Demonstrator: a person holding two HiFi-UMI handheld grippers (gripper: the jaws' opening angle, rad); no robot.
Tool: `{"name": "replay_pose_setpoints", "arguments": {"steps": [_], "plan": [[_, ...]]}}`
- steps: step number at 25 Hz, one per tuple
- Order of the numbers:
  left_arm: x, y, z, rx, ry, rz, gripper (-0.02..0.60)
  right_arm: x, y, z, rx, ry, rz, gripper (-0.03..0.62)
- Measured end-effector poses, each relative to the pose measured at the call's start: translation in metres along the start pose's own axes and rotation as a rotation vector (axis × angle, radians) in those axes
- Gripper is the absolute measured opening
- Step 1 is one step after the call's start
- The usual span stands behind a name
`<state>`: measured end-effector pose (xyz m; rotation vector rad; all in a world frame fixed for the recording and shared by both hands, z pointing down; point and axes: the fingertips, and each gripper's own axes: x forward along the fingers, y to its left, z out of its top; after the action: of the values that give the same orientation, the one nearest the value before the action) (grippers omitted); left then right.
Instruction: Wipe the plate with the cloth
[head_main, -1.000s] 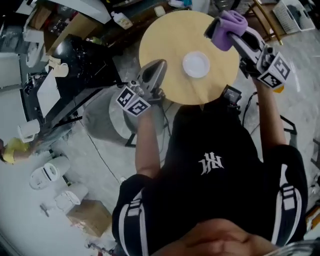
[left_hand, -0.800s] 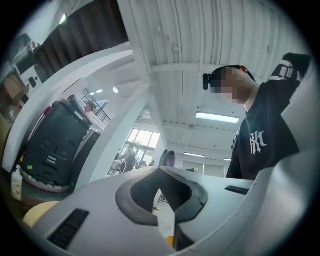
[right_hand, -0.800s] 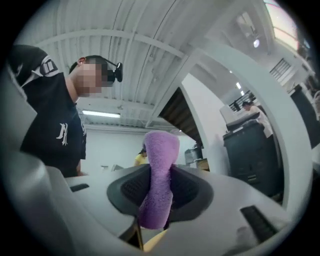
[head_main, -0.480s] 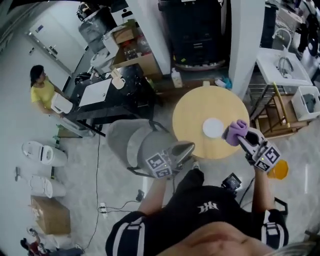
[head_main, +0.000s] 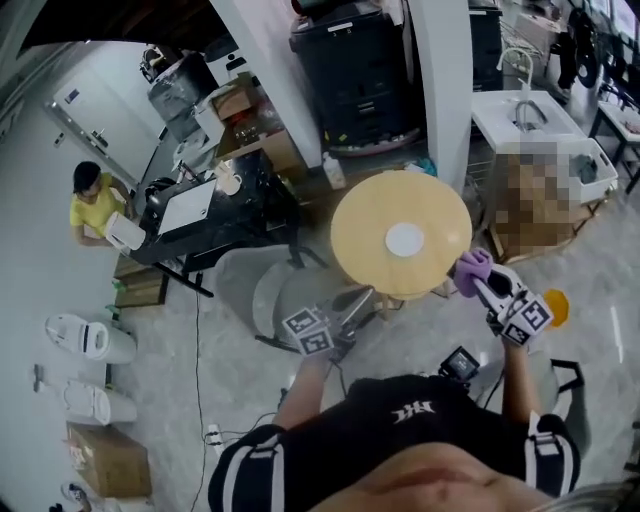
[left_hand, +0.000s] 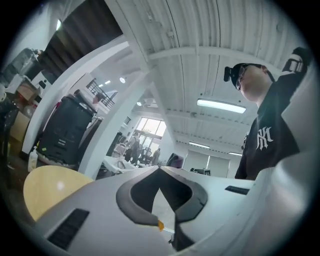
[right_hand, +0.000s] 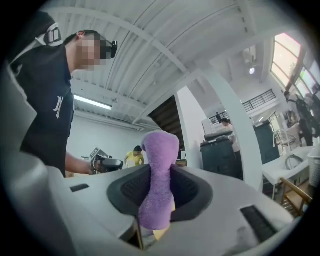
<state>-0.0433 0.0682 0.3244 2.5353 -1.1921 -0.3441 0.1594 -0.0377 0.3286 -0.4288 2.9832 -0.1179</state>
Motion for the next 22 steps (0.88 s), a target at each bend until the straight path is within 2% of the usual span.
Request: {"name": "replay_pose_setpoints", "arguments": {"steps": [4, 7, 10, 13, 15, 19, 22], "plan": [[-0.005, -0.039, 0.005, 0.060, -0.023, -0.116, 0.009, -0.004, 0.042, 0.006, 0.011, 0.033, -0.004, 0.103], [-0.028, -0.072, -0.005, 0.107, 0.039, -0.186, 0.009, -0.005, 0.084, -0.003, 0.089, 0.061, 0.001, 0.102], [-0.073, -0.087, -0.029, 0.071, 0.078, -0.213, 0.009, -0.003, 0.130, -0.010, 0.141, 0.064, 0.036, 0.099], [-0.114, -0.079, -0.059, -0.031, 0.055, -0.134, 0.009, -0.002, 0.168, -0.032, 0.174, 0.124, 0.080, 0.095], [-0.129, -0.073, -0.075, -0.044, 0.053, -0.047, 0.009, -0.004, 0.182, -0.052, 0.209, 0.183, 0.087, 0.092], [-0.133, -0.086, -0.081, 0.039, 0.123, 0.005, 0.009, -0.005, 0.195, -0.057, 0.239, 0.191, 0.142, 0.091], [-0.134, -0.091, -0.076, 0.092, 0.187, 0.062, 0.009, 0.000, 0.203, -0.045, 0.184, 0.201, 0.187, 0.091]]}}
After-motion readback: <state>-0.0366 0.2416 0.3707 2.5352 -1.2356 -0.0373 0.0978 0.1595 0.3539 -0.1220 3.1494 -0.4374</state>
